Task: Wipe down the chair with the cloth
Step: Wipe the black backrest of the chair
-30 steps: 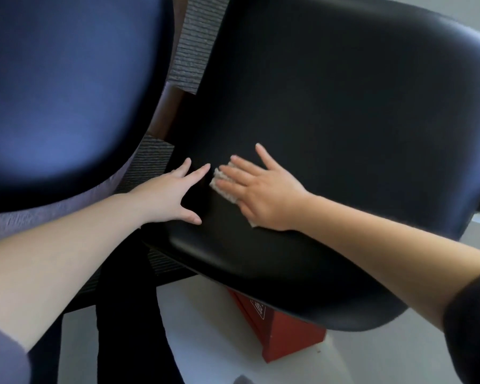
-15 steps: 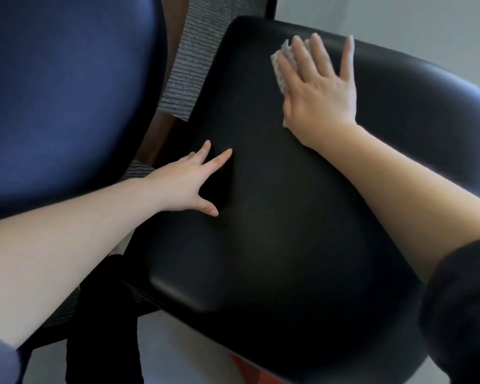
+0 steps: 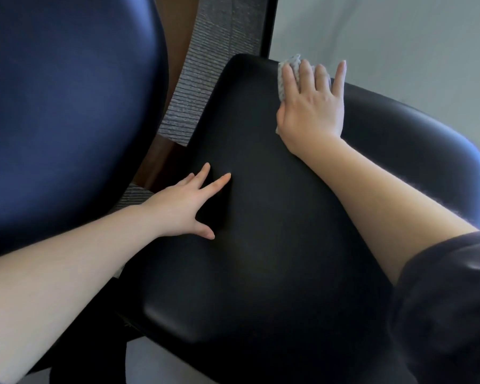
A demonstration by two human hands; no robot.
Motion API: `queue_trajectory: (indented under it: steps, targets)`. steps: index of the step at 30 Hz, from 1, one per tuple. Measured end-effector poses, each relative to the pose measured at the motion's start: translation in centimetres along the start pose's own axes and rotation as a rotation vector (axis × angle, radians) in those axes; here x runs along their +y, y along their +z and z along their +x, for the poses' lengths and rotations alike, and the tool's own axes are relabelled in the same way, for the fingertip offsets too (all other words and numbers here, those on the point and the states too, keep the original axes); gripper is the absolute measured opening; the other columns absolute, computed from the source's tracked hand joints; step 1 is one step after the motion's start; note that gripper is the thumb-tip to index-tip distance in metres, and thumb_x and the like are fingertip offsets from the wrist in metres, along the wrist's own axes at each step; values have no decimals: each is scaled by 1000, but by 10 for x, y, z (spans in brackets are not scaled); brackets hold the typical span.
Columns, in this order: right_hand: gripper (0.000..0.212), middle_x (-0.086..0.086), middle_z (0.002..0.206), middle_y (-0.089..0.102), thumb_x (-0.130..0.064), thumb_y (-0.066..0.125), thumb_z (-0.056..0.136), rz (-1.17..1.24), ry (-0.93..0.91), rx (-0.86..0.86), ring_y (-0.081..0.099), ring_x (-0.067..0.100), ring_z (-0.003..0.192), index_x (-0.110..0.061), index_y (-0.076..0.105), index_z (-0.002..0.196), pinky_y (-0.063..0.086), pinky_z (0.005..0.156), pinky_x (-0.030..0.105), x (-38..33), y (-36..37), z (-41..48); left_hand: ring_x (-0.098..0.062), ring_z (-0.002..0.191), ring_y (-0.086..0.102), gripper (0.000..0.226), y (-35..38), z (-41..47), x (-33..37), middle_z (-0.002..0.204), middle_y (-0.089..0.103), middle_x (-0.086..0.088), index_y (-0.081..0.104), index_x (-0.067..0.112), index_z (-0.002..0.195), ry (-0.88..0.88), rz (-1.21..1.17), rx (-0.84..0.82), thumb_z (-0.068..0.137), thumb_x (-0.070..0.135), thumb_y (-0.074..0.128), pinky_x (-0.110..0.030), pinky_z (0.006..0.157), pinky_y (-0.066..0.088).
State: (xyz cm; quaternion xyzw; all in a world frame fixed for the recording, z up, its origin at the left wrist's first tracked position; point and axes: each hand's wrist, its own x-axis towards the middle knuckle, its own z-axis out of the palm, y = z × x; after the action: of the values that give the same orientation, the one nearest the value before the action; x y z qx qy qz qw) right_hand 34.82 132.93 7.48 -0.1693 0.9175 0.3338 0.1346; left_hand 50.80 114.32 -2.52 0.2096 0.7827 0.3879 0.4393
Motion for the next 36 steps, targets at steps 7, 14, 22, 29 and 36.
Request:
queue_trajectory:
  steps: [7, 14, 22, 29, 36]
  targets:
    - [60, 16, 146, 38, -29, 35, 96, -20, -31, -31, 40, 41, 129, -8, 23, 151, 7, 118, 61, -18, 6, 24, -26, 151, -5, 123, 2, 2, -10, 160, -24, 0, -20, 54, 144, -11, -22, 13, 70, 56, 78, -48, 118, 26]
    - [62, 10, 164, 6, -38, 24, 101, -55, -318, -106, -1, 38, 150, -18, 10, 157, -6, 117, 60, -55, 15, 1, -23, 151, 3, 120, 14, -11, -34, 162, -18, -2, -12, 48, 149, -63, -116, 9, 71, 52, 79, -34, 118, 24]
    - [62, 8, 165, 3, -39, 24, 101, 115, -601, -340, -5, 33, 151, -19, 6, 158, -9, 117, 59, -114, 15, -88, -29, 140, 36, 117, 34, -41, -52, 162, -17, 7, -11, 48, 150, -165, -100, -71, 72, 57, 76, -34, 108, 40]
    - [63, 8, 164, 14, -38, 28, 99, 241, -723, -412, 3, 34, 151, -18, 16, 157, -4, 119, 58, -137, 12, -135, -34, 142, 32, 121, 51, -57, -67, 164, -9, 0, -15, 46, 150, -200, -63, -128, 70, 63, 74, -39, 113, 34]
    - [62, 7, 163, 17, -39, 32, 100, 310, -795, -450, 4, 33, 151, -21, 17, 157, -5, 119, 57, -150, 2, -176, -28, 143, 33, 124, 60, -68, -77, 164, -2, 2, -11, 47, 150, -192, -74, -127, 67, 56, 80, -38, 113, 34]
